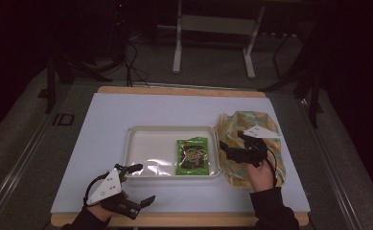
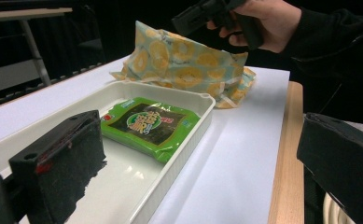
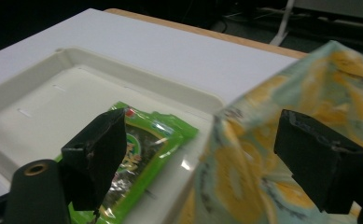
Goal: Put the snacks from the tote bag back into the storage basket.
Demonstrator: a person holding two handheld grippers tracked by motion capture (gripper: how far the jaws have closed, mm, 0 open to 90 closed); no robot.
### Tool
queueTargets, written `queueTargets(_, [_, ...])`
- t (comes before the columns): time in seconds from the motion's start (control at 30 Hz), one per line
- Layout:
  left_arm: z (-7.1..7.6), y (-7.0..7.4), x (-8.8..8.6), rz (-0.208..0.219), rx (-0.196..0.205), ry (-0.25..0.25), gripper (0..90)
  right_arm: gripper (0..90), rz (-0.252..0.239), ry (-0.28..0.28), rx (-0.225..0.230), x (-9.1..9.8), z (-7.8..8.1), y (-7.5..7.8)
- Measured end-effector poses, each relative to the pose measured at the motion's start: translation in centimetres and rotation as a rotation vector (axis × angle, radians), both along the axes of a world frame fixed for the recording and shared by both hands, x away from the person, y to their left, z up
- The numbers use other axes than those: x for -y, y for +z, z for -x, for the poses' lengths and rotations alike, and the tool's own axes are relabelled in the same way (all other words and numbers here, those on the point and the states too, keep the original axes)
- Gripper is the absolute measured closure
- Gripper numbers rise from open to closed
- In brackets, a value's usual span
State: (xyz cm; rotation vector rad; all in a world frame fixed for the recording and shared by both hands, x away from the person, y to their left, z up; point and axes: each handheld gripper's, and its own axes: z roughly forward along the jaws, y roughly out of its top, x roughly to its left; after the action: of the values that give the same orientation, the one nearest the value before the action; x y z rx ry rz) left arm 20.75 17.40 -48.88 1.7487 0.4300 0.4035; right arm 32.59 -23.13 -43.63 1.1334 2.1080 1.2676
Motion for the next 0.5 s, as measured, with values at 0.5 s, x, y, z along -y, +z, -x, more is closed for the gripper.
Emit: queueTargets(0.5, [0.0, 0.0, 0.0, -0.001, -0.001, -0.001, 1.1, 16.0, -0.018, -0.068, 0.056, 3.9, 1.8, 0.1])
